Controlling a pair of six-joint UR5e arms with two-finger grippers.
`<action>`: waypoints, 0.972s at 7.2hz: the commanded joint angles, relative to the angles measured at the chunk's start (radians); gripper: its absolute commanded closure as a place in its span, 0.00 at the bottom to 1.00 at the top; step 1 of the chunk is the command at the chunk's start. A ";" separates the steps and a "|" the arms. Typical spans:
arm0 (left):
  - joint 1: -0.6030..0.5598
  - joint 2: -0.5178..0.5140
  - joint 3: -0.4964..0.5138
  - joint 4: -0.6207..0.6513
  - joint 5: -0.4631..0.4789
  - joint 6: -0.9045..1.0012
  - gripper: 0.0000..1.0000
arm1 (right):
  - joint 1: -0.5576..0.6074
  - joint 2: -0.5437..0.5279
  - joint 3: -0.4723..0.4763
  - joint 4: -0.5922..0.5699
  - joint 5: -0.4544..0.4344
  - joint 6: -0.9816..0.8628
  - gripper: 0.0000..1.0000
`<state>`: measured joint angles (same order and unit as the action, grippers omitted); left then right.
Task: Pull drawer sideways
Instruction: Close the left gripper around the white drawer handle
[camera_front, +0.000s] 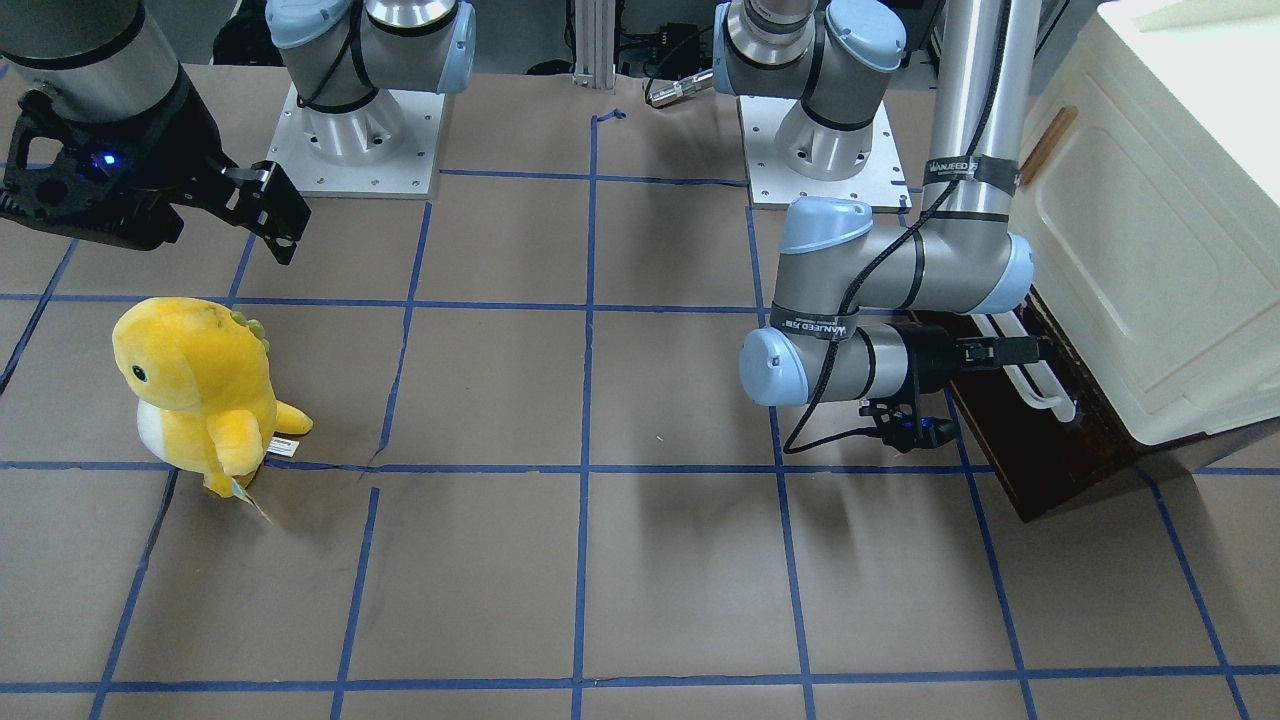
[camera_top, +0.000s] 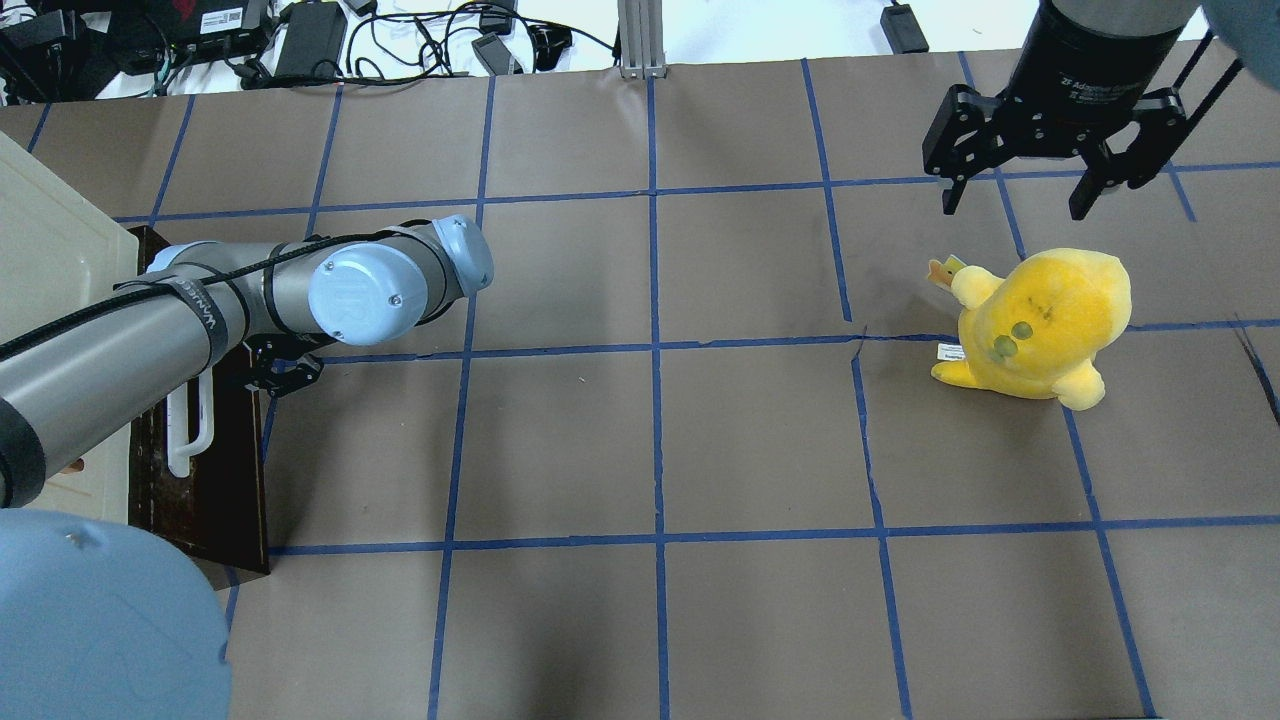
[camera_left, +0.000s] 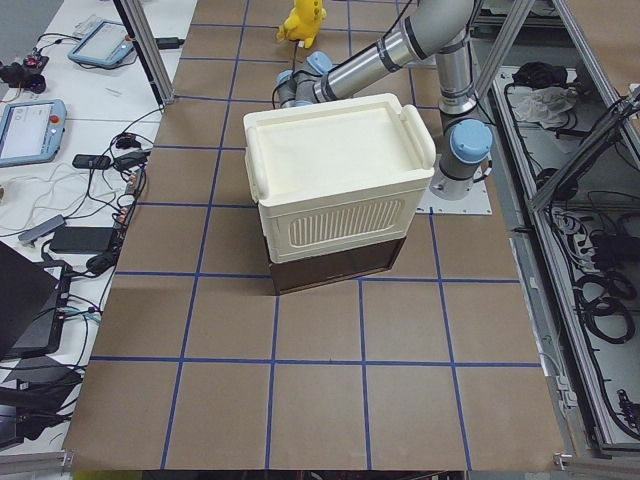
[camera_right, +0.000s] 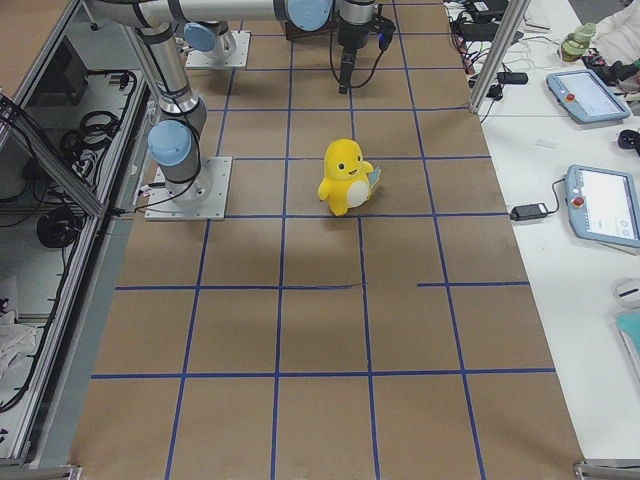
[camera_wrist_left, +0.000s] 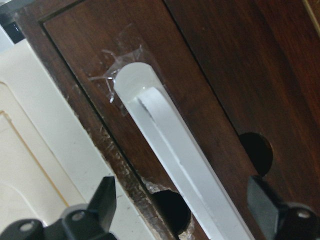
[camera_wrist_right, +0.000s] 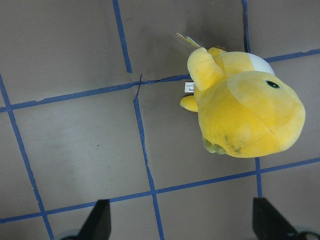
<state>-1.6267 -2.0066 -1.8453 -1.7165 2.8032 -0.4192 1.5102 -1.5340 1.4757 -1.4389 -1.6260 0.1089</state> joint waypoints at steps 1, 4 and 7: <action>0.001 -0.014 -0.002 0.000 -0.001 -0.030 0.40 | 0.001 0.000 0.000 0.000 0.000 0.000 0.00; 0.001 -0.023 -0.003 -0.015 0.001 -0.035 0.62 | 0.001 0.000 0.000 0.000 0.000 0.000 0.00; -0.001 -0.012 -0.002 -0.055 0.004 -0.044 0.73 | 0.001 0.000 0.000 0.002 0.000 0.000 0.00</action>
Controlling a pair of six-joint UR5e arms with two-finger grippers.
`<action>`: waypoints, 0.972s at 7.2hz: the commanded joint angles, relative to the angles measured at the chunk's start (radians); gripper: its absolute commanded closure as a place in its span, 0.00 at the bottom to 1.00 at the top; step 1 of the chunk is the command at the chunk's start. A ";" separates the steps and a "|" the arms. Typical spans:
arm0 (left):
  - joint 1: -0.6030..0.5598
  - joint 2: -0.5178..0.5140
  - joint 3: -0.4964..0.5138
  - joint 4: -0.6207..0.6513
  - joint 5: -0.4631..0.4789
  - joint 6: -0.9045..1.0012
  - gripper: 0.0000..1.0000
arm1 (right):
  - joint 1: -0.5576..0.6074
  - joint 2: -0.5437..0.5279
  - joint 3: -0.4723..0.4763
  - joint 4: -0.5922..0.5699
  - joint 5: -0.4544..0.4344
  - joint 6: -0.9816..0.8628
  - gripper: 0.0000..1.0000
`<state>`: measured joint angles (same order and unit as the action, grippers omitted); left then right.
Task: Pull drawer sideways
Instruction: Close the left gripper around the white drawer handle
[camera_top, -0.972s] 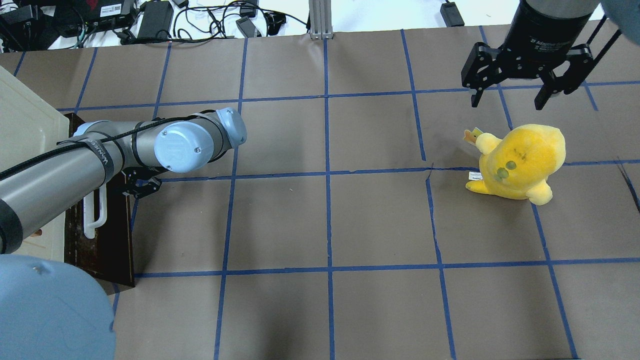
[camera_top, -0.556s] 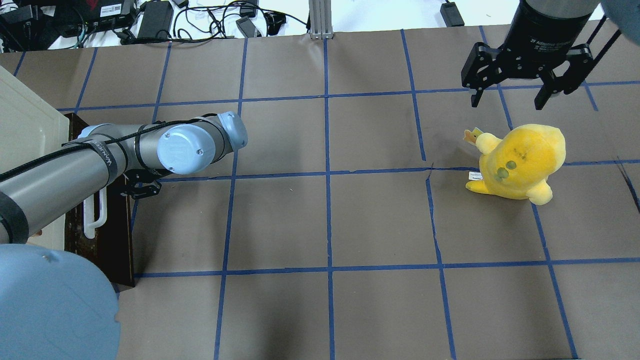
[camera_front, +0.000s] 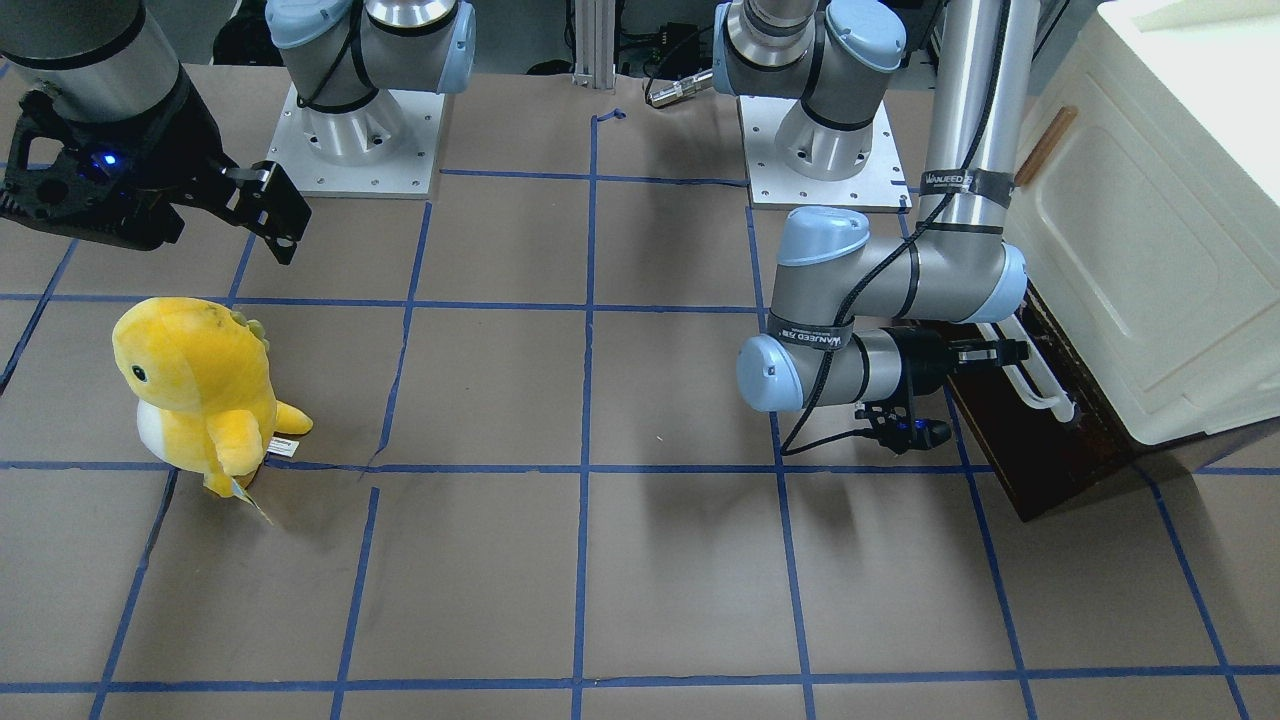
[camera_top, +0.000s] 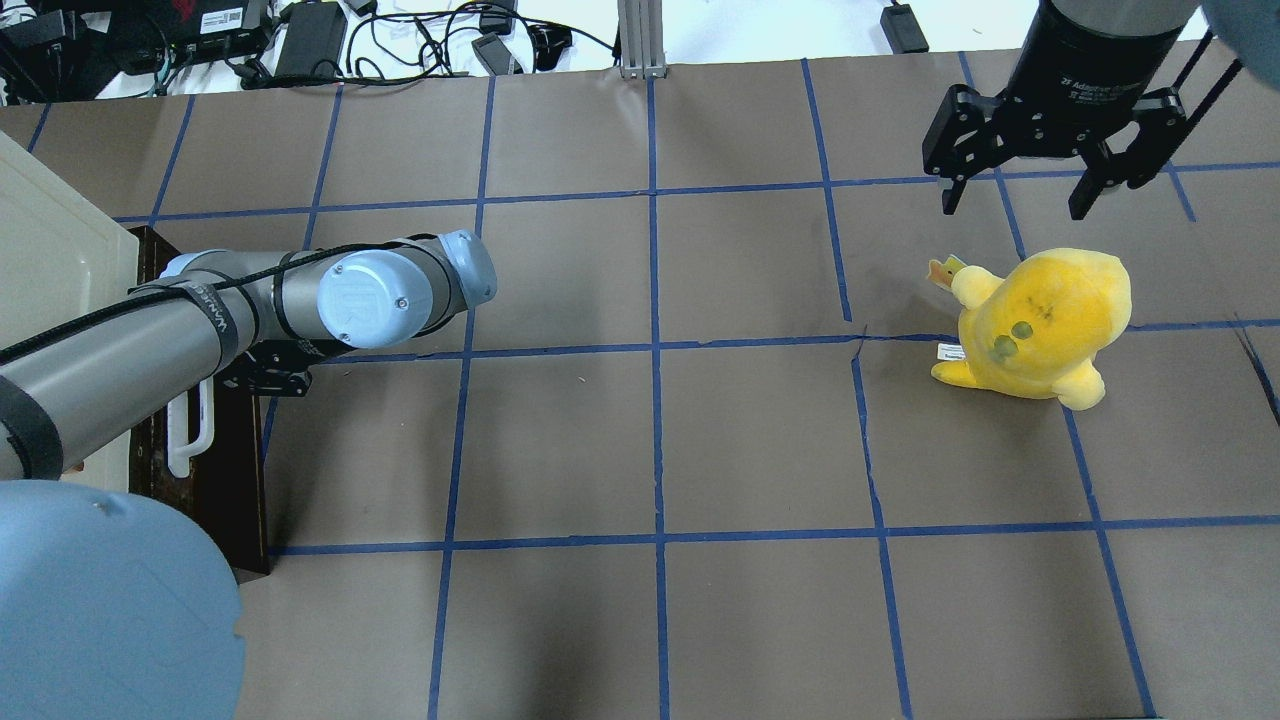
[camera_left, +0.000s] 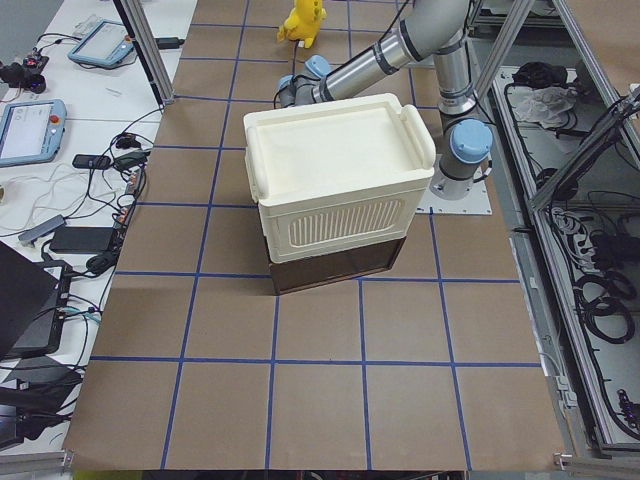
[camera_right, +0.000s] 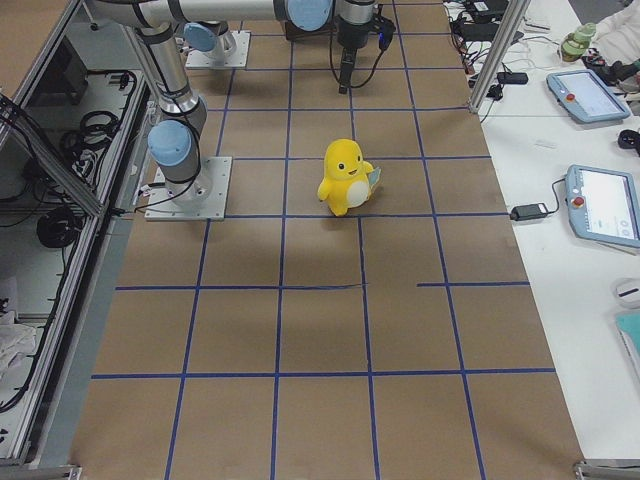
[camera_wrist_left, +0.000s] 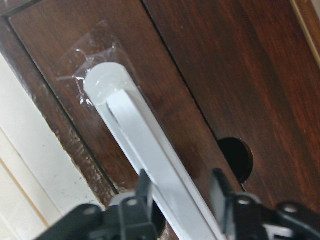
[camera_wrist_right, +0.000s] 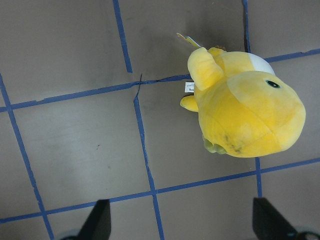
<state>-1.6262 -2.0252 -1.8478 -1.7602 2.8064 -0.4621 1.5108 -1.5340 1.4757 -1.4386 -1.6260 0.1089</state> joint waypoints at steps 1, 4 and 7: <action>-0.001 0.011 0.001 -0.021 0.001 -0.001 0.73 | -0.001 0.000 0.000 0.000 0.000 0.000 0.00; -0.007 0.005 0.007 -0.021 0.007 -0.001 0.73 | 0.000 0.000 0.000 0.000 0.000 0.000 0.00; -0.009 -0.006 0.033 -0.019 0.010 0.008 0.73 | 0.000 0.000 0.000 0.001 0.000 0.000 0.00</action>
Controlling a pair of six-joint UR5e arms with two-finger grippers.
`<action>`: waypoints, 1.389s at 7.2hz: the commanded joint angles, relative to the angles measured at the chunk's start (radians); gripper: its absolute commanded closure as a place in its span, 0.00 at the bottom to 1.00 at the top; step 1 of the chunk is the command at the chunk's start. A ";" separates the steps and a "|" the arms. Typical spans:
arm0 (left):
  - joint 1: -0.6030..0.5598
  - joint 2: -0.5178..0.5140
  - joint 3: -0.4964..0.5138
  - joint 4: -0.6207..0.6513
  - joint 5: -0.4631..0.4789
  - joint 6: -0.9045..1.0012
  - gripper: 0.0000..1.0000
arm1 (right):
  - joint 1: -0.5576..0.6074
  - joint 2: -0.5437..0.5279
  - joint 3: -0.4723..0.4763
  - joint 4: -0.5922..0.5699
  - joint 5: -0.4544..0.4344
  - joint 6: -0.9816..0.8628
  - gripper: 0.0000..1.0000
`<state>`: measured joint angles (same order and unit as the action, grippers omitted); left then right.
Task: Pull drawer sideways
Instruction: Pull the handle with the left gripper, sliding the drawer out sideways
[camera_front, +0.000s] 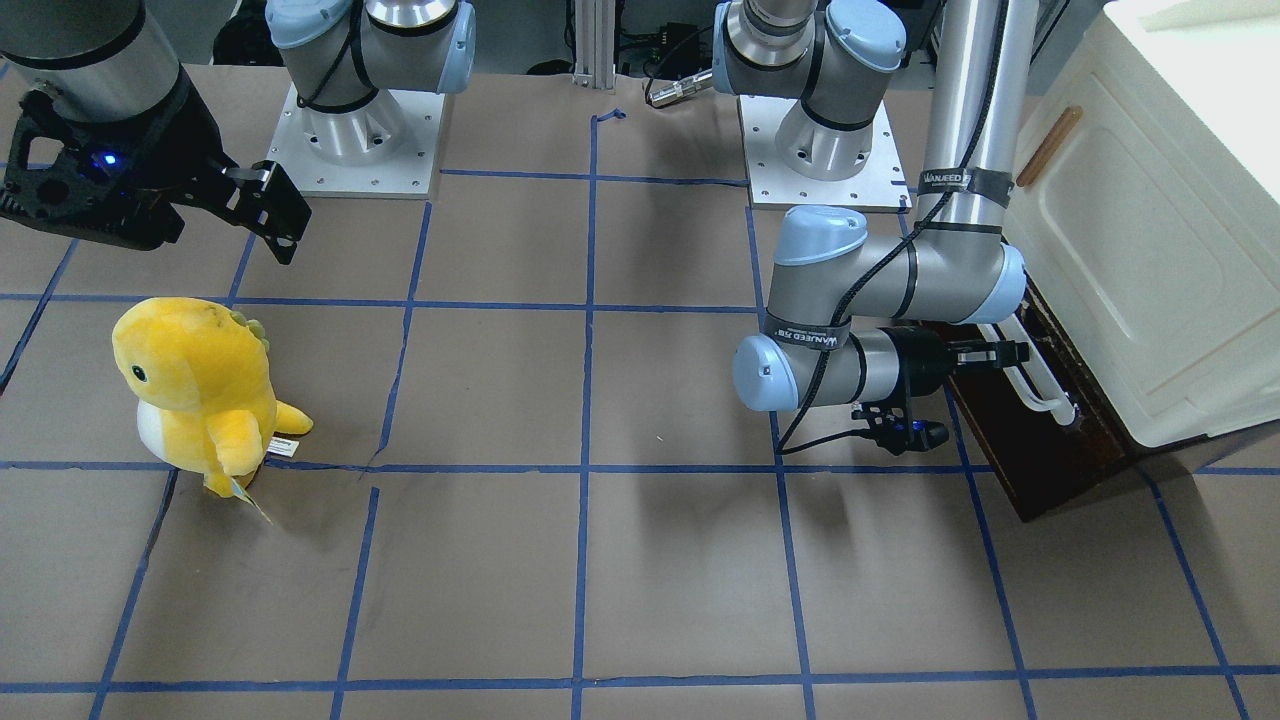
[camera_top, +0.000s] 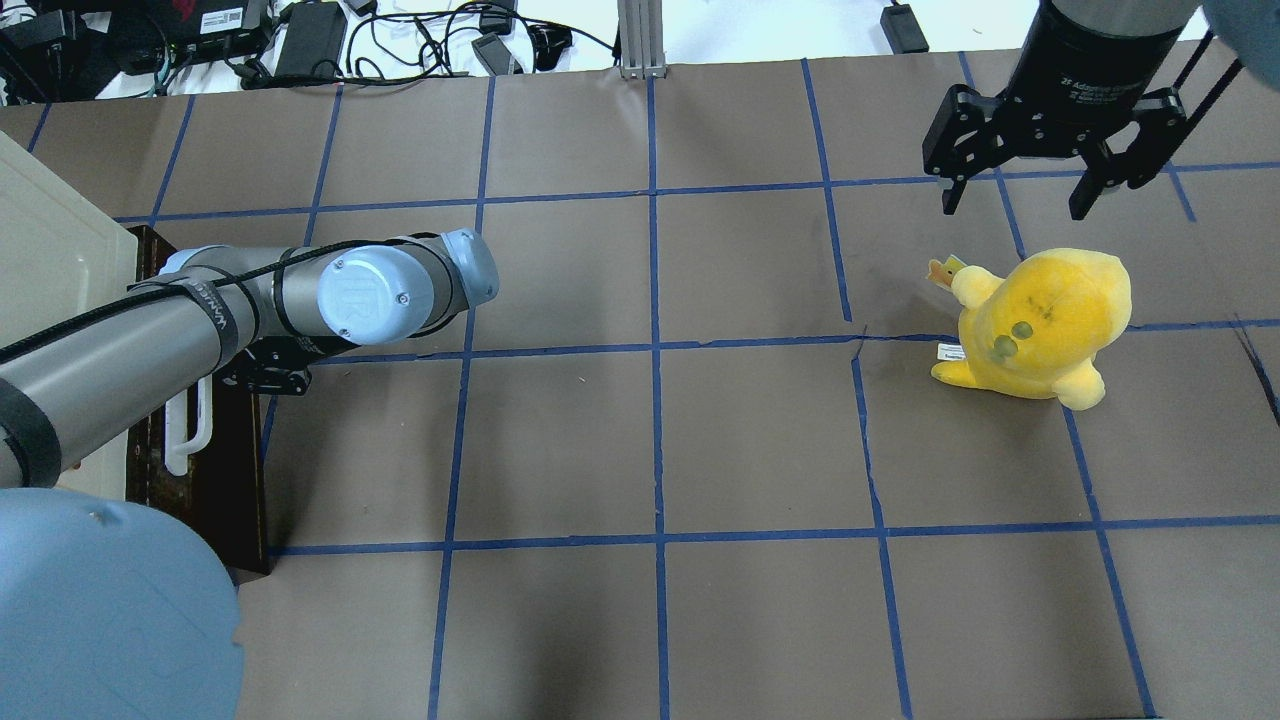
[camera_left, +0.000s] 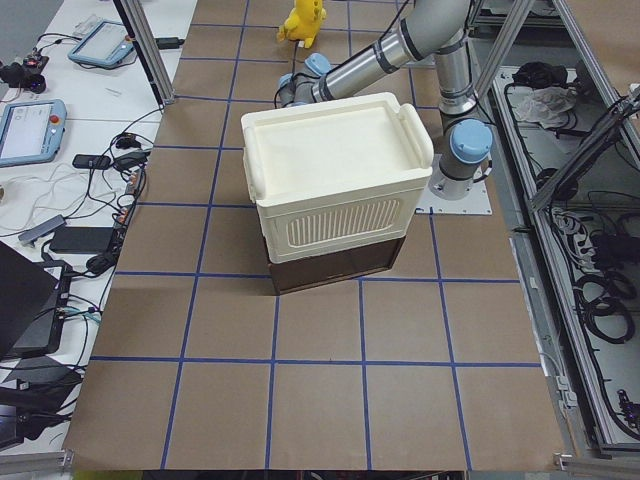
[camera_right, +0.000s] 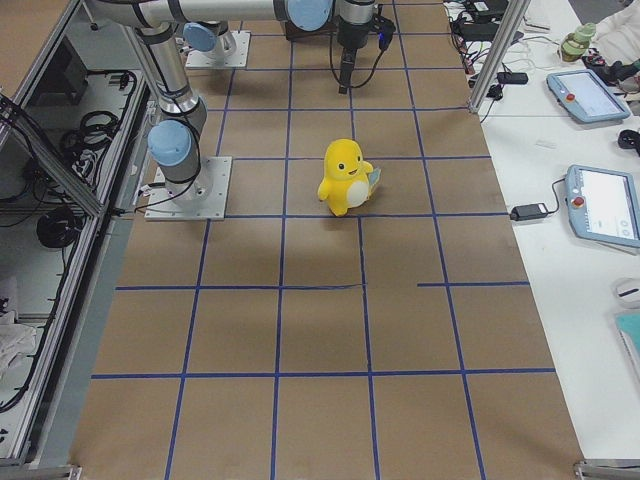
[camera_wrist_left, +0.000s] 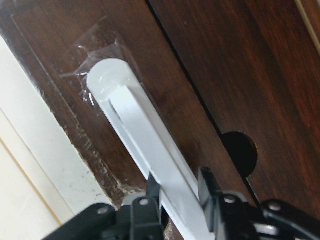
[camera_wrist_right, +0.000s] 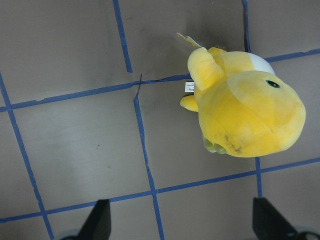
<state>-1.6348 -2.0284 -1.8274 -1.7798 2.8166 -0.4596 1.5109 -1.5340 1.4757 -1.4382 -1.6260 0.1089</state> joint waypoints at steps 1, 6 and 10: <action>-0.002 -0.004 0.010 0.000 -0.002 0.007 0.73 | 0.000 0.000 0.000 -0.001 0.000 0.000 0.00; -0.028 -0.007 0.007 0.000 -0.002 0.009 0.72 | 0.000 0.000 0.000 -0.001 0.000 0.000 0.00; -0.049 -0.013 0.010 0.000 -0.003 0.010 0.72 | 0.000 0.000 0.000 -0.001 0.000 0.000 0.00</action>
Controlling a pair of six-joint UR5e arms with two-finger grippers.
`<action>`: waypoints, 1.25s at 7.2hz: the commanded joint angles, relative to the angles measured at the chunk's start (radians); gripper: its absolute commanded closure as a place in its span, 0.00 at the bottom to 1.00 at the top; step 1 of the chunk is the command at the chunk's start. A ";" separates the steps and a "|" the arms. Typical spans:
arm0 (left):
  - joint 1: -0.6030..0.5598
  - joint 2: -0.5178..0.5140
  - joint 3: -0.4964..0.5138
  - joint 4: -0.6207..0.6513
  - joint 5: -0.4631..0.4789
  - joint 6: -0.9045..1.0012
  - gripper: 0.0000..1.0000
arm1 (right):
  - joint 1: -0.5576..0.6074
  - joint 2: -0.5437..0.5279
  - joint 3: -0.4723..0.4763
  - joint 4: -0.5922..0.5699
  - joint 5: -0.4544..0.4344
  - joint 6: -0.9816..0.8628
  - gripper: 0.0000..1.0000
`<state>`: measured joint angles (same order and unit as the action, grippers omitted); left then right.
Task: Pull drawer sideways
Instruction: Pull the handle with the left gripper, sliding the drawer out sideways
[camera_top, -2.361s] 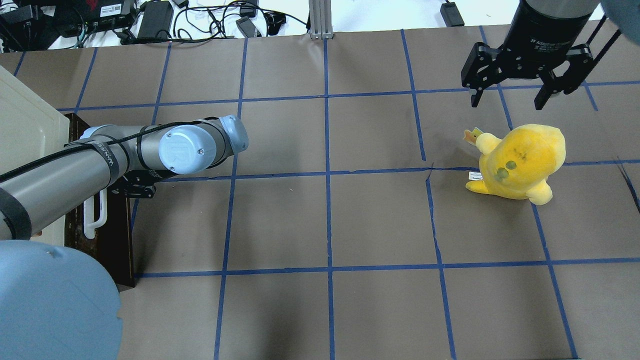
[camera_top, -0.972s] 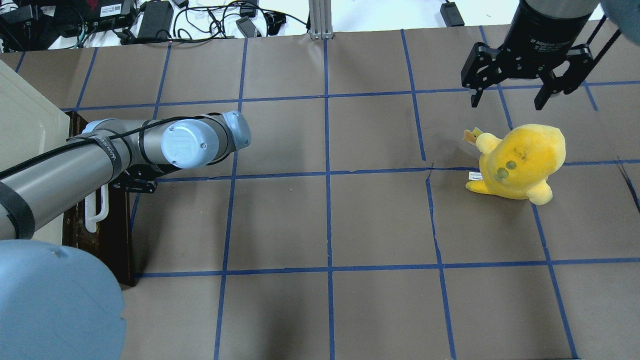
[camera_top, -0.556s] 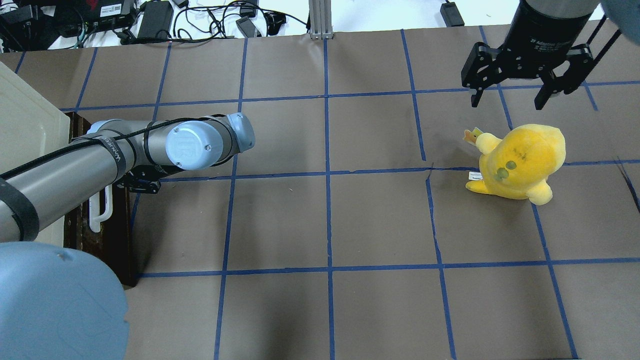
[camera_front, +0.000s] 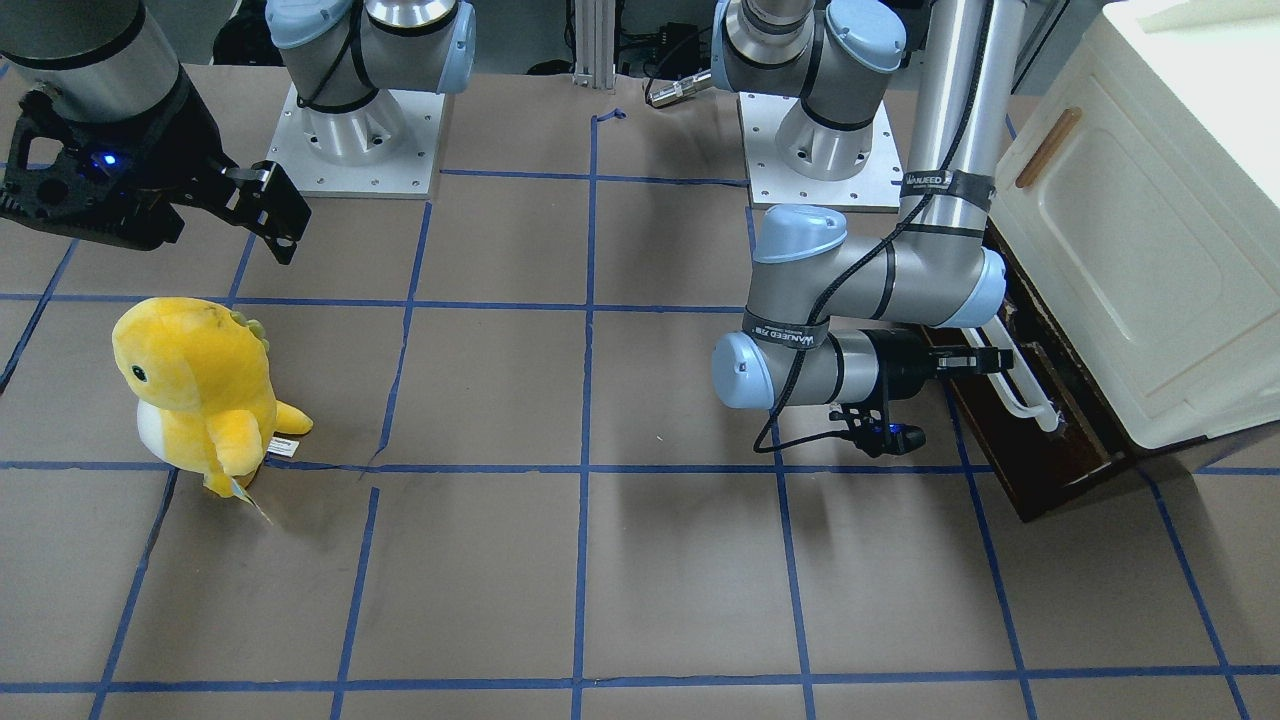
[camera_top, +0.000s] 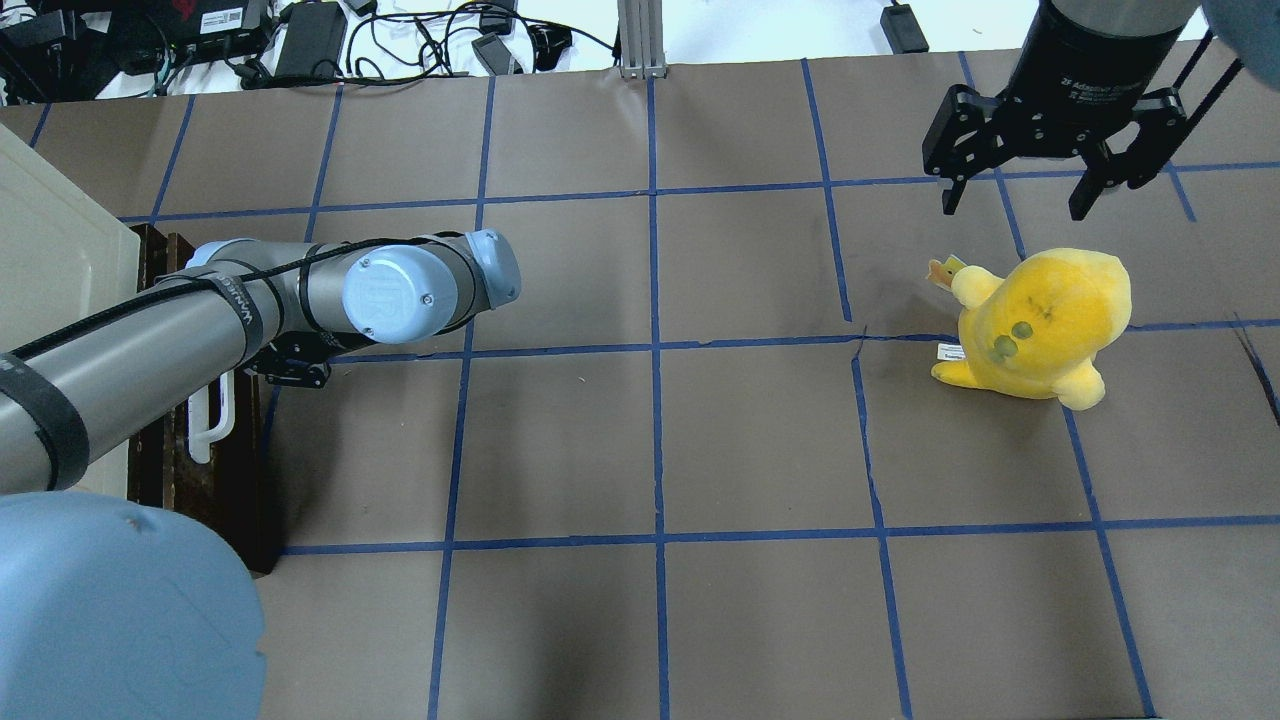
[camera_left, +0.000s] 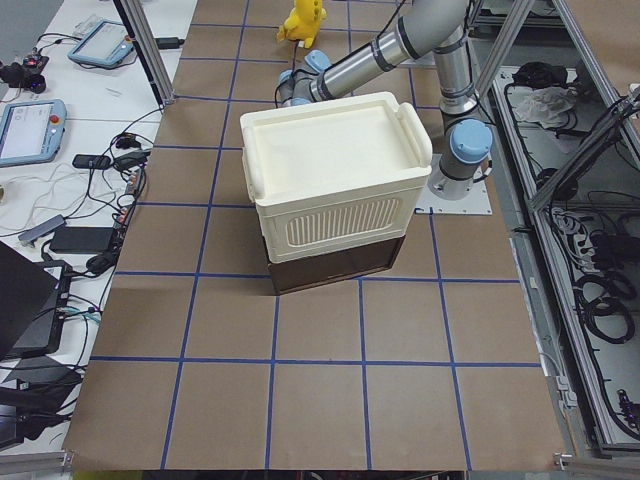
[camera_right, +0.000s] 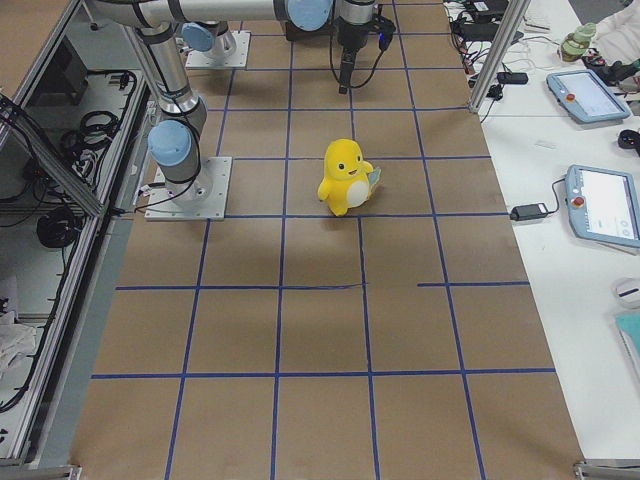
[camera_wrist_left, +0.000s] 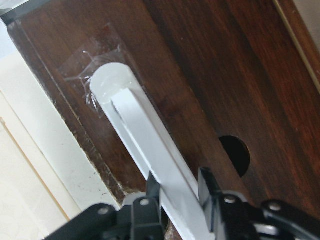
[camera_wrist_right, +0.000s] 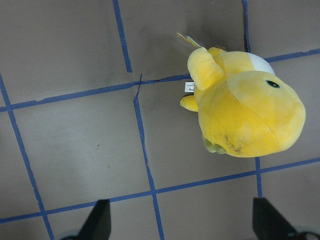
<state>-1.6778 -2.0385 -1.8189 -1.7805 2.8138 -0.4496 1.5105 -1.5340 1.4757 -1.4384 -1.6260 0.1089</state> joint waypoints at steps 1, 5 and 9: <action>-0.008 -0.006 0.001 0.003 0.001 0.002 0.72 | 0.000 0.000 0.000 0.000 0.000 0.000 0.00; -0.046 -0.008 0.004 0.009 -0.005 0.003 0.72 | 0.000 0.000 0.000 0.000 0.000 0.000 0.00; -0.100 -0.008 0.015 0.009 -0.010 0.003 0.72 | 0.000 0.000 0.000 0.000 0.000 0.000 0.00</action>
<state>-1.7594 -2.0464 -1.8074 -1.7718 2.8067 -0.4464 1.5110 -1.5340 1.4757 -1.4388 -1.6260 0.1090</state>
